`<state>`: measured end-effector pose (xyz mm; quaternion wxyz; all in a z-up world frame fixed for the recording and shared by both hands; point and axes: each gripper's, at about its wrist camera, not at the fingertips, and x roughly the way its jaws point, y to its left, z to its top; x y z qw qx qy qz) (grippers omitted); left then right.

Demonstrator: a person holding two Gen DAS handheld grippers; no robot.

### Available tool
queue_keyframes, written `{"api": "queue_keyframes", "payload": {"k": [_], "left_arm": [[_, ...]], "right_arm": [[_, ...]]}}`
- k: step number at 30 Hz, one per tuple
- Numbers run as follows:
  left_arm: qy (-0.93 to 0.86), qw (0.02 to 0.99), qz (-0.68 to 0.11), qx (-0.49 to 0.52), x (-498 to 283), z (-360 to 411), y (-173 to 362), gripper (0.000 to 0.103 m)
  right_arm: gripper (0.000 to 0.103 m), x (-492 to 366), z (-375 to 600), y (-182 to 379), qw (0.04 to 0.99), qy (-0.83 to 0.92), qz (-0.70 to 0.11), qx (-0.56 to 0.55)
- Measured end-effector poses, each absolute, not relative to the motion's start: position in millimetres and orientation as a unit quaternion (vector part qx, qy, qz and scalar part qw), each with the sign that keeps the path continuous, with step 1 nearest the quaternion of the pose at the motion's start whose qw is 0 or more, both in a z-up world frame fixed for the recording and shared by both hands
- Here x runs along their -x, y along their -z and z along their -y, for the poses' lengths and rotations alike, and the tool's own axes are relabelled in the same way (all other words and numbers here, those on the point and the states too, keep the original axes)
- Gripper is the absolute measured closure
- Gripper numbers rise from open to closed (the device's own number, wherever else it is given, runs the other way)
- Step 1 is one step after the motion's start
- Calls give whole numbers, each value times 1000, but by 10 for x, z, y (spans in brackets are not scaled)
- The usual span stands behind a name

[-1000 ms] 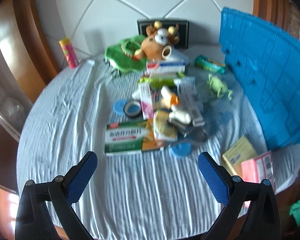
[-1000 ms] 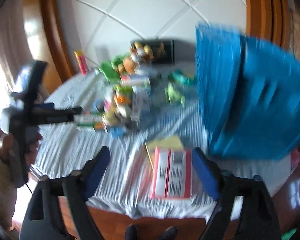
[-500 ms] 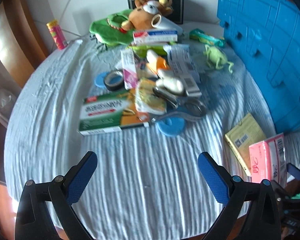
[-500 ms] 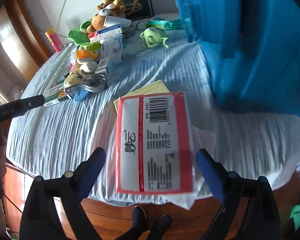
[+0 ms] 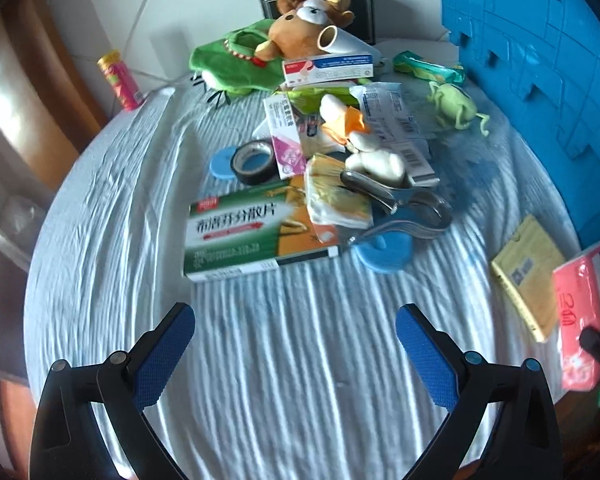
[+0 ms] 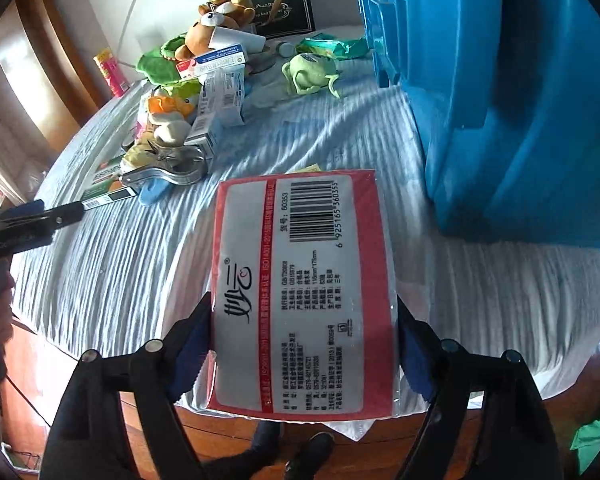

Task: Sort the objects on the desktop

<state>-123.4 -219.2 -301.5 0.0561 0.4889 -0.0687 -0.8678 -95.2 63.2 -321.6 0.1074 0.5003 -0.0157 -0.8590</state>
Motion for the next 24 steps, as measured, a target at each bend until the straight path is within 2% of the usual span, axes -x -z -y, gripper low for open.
{"api": "queue_keyframes", "payload": {"k": [11,14,15,20,24], "left_arm": [[851,-106,163,-487,1940,1800,3277,1],[837,-131,185,-498,2103,1765,3414,7],[833,-135,188,-502,2148,1759,3461,10],[826,-159,189,-507,2275,1728,3564,10],[825,-186,154,-512,2241,1744,3440,10]], "right_arm": [[22,925,-535,3314,-8,854,68,-516],[22,899,-474,3319,-46,852,84,-515],[22,896,-462,3327,-55,851,89,-515],[21,924,-409,3341,-91,844,106,-517],[21,946,-385,3349,-105,840,109,-521]]}}
